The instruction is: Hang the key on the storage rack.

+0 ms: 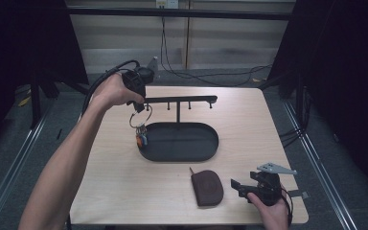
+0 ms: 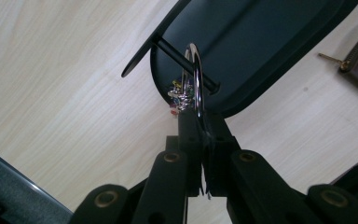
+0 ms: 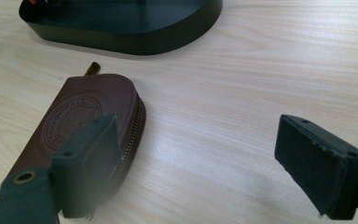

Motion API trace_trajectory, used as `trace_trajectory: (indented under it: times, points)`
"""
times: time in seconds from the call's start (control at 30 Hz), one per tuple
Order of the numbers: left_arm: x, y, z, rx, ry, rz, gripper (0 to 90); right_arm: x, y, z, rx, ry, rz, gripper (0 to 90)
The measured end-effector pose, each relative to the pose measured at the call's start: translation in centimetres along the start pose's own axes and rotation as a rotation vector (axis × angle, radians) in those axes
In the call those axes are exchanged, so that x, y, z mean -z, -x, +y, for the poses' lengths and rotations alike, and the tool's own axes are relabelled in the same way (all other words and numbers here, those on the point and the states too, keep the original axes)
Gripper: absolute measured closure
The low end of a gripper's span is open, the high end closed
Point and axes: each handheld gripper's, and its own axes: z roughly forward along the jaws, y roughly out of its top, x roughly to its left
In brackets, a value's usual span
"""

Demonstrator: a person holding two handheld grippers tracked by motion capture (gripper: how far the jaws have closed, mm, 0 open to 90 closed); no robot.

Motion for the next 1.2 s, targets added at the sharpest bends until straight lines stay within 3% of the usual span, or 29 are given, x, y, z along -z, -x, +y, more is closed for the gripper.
trace_trajectory:
  times: [0.37,0.73,0.9,0.97,1.03,1.2]
  points:
    - [-0.6,-0.5,0.4,0.018,0.018,-0.001,87.5,0.0,0.0,0.0,0.000,0.000,0.001,14.1]
    - [0.3,-0.3,-0.3,0.033,0.057,0.009,83.9,-0.2,-0.1,0.1,0.004,-0.007,0.000,14.1]
    - [0.3,-0.6,-0.9,0.034,0.084,-0.029,81.3,-0.2,0.0,0.1,0.000,-0.007,-0.001,14.1]
    - [0.3,-0.8,-1.2,0.046,0.093,-0.039,78.1,-0.2,0.0,0.1,-0.001,-0.009,-0.004,14.1]
    - [0.3,-1.1,-1.5,0.083,0.093,-0.054,77.5,-0.2,0.0,0.1,-0.003,-0.008,-0.003,14.1]
    - [0.3,-1.7,-2.4,0.107,0.133,-0.098,73.5,-0.2,0.0,0.1,-0.003,-0.010,-0.004,14.1]
